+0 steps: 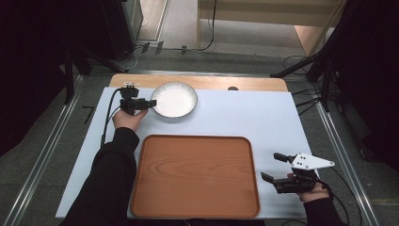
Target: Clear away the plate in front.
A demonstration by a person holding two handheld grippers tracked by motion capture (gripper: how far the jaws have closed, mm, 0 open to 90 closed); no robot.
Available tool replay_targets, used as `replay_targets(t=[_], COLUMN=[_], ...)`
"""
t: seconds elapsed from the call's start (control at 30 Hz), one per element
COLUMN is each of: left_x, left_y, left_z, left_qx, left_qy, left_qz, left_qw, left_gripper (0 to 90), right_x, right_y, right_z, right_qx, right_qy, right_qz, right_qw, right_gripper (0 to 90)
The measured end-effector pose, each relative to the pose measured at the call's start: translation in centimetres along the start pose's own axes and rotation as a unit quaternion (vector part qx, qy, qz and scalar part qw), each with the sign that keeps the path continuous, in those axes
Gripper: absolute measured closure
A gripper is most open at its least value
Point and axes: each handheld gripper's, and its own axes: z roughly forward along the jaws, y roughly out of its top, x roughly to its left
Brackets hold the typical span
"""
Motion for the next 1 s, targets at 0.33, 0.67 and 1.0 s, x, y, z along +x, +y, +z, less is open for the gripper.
replay_targets(t=[0.33,0.67,1.0], left_x=[-0.3,-0.2,0.5], left_y=[-0.5,-0.9,-0.9], left_z=[2.4,4.1,4.5], left_qx=[-0.022,-0.040,-0.056], left_qy=[0.019,0.005,-0.018], left_qz=[-0.048,-0.105,-0.166], left_qw=[0.9984,0.9937,0.9844], left_gripper=[56.9,70.5,77.1], right_x=[0.0,0.1,0.2], right_y=[0.0,0.1,0.1], right_z=[0.0,0.1,0.2], right_qx=[0.001,-0.001,0.002], right_qy=[0.004,0.006,0.008], right_qz=[-0.004,-0.003,-0.010], right_qw=[1.0000,1.0000,0.9999], right_gripper=[13.7,13.7,13.7])
